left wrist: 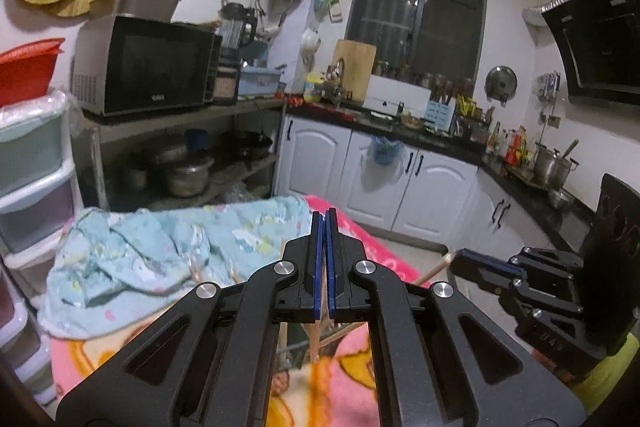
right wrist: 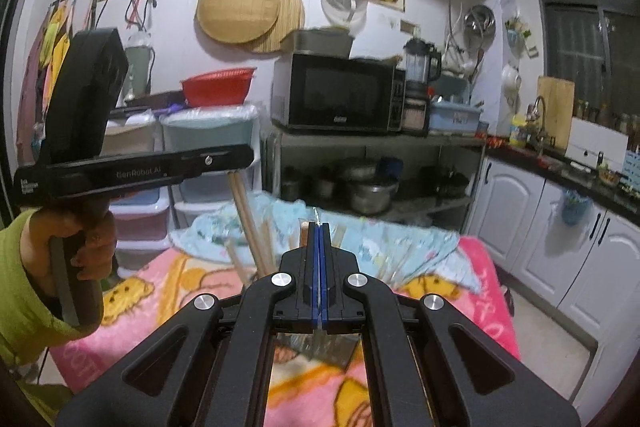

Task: Organize utensils
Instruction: 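Lift the chopsticks with both tools and carry them above the caddy, then open both tools to drop the chopsticks into the caddy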

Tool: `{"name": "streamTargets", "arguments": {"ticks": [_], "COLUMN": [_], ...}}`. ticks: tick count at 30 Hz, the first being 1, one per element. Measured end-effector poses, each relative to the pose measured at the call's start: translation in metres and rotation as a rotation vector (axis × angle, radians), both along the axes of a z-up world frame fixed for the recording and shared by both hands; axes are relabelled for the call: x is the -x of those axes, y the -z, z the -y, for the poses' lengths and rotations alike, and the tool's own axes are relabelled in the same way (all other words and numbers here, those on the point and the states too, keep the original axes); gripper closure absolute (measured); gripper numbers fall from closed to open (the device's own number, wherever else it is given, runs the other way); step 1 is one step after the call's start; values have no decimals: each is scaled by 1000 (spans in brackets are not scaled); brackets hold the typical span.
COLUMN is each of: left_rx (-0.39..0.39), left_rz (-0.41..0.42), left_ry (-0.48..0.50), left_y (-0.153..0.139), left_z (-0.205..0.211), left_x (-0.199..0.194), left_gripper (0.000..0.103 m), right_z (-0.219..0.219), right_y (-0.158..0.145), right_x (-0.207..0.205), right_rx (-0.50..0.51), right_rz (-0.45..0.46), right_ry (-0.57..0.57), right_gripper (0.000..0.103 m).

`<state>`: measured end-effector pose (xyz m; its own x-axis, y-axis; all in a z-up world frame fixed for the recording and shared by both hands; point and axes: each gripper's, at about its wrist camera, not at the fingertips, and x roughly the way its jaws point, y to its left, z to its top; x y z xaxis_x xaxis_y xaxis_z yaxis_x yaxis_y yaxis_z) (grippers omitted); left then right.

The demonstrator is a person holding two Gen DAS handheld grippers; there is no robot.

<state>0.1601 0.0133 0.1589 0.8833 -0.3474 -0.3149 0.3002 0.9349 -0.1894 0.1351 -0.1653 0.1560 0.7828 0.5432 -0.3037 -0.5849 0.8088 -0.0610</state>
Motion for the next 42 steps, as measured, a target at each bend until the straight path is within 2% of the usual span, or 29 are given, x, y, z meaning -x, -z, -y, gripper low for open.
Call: {"name": "streamTargets", "arguments": {"ticks": [11, 21, 32, 42], "left_rx": [9, -10, -41, -54], "left_rz": [50, 34, -3, -69], "left_ry": [-53, -98, -95, -73], "left_y": [-23, -16, 10, 35], "left_z": [-5, -11, -9, -4], "left_x": [-26, -46, -56, -65], "left_gripper": [103, 103, 103, 103], "right_z": [1, 3, -6, -12], "right_y": [-27, -33, -11, 16], "right_x": [-31, -57, -79, -93], "right_rx": [-19, -41, -6, 13], "right_rz": [46, 42, -19, -96], "right_ry": [58, 83, 92, 105], "right_gripper": [103, 103, 103, 102]}}
